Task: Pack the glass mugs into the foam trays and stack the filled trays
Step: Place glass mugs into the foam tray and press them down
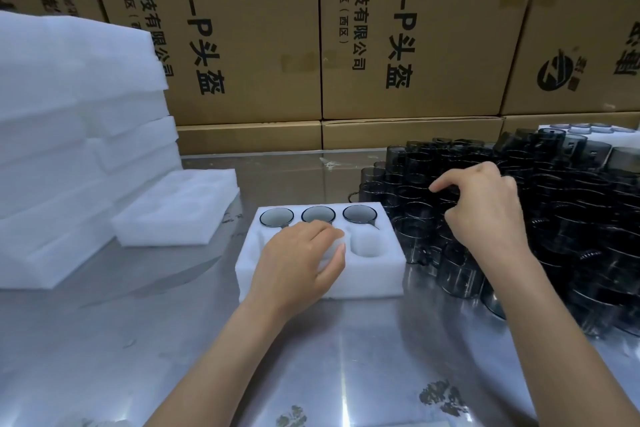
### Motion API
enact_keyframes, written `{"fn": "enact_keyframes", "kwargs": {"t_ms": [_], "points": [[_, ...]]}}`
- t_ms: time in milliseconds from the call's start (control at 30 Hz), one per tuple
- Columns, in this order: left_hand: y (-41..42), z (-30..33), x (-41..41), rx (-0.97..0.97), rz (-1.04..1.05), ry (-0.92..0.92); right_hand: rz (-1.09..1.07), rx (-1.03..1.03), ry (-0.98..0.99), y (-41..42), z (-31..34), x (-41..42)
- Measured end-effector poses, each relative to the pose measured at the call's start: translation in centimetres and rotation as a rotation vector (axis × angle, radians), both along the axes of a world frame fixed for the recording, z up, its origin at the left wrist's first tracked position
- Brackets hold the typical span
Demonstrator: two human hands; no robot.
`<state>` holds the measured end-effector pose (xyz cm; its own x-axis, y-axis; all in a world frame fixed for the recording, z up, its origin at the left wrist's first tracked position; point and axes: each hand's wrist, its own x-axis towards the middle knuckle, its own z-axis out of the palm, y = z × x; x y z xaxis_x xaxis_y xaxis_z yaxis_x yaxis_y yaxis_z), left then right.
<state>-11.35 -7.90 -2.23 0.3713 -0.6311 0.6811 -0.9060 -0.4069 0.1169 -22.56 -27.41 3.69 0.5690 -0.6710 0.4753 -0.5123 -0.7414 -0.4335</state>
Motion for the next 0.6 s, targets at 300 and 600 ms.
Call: {"fn": "enact_keyframes", "kwargs": {"t_ms": [300, 600], "points": [[-0.5, 0.1, -1.2, -0.118, -0.158, 0.067, 0.694, 0.253, -0.546, 6.4, 0.0, 2.6], [0.4, 1.0, -0.2, -0.247, -0.177, 0.481, 0.848, 0.348, -0.619, 8.4, -1.3, 3.4]]}}
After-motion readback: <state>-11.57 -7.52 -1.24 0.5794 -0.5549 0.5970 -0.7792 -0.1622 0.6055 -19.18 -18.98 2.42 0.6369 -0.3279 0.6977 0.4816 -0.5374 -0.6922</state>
